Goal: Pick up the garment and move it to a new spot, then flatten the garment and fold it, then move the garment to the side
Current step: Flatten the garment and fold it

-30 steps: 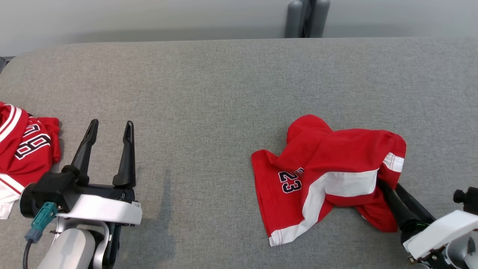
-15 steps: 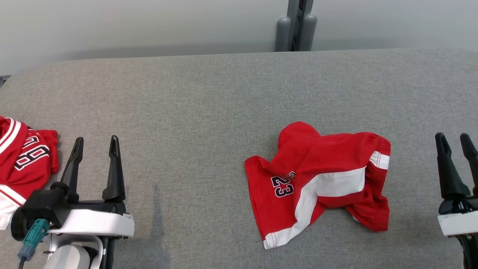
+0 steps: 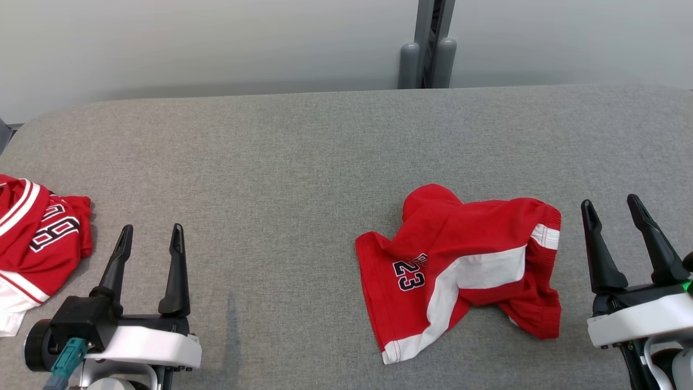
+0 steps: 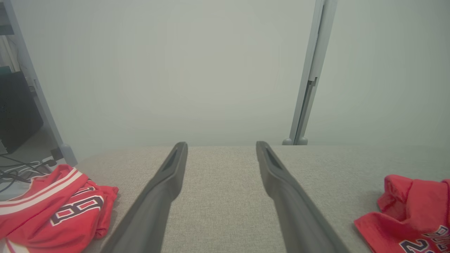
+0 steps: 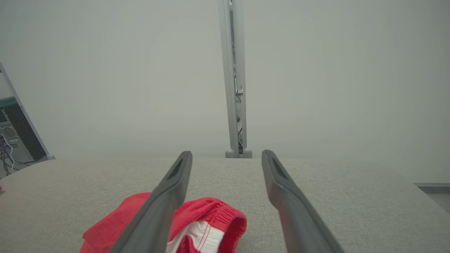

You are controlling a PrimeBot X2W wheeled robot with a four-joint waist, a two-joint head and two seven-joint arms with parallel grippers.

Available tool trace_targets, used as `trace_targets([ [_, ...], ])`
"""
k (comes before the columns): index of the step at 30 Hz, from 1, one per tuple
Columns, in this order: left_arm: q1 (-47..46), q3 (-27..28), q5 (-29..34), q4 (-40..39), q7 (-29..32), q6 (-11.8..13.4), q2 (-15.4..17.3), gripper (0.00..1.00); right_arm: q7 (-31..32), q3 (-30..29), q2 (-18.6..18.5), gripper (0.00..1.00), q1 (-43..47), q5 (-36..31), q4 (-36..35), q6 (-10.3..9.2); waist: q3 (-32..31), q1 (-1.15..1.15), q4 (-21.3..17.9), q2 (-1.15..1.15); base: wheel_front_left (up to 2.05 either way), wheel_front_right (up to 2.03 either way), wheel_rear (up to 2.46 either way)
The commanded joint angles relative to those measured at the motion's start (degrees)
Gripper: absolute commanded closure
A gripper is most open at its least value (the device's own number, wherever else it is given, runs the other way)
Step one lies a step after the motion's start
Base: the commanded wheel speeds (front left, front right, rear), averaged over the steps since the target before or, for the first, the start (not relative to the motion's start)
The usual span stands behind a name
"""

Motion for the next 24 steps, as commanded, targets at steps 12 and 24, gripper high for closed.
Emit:
trace_targets([
  [12,-0.8,-0.9,0.2,-0.3,0.5,0.3,0.5,0.00,1.6,-1.4,1.3,0.00,1.4,-2.2,-1.3,0.01,-0.2,0.00,0.7,0.00,0.00,0.00,0.00],
  [24,-4.1,-12.5,-0.8,2.7,9.5,-7.0,-2.7,0.00,3.4,-0.3,0.6,0.00,0.0,-2.4,-1.1,0.01,2.3,0.00,0.2,0.00,0.00,0.00,0.00],
])
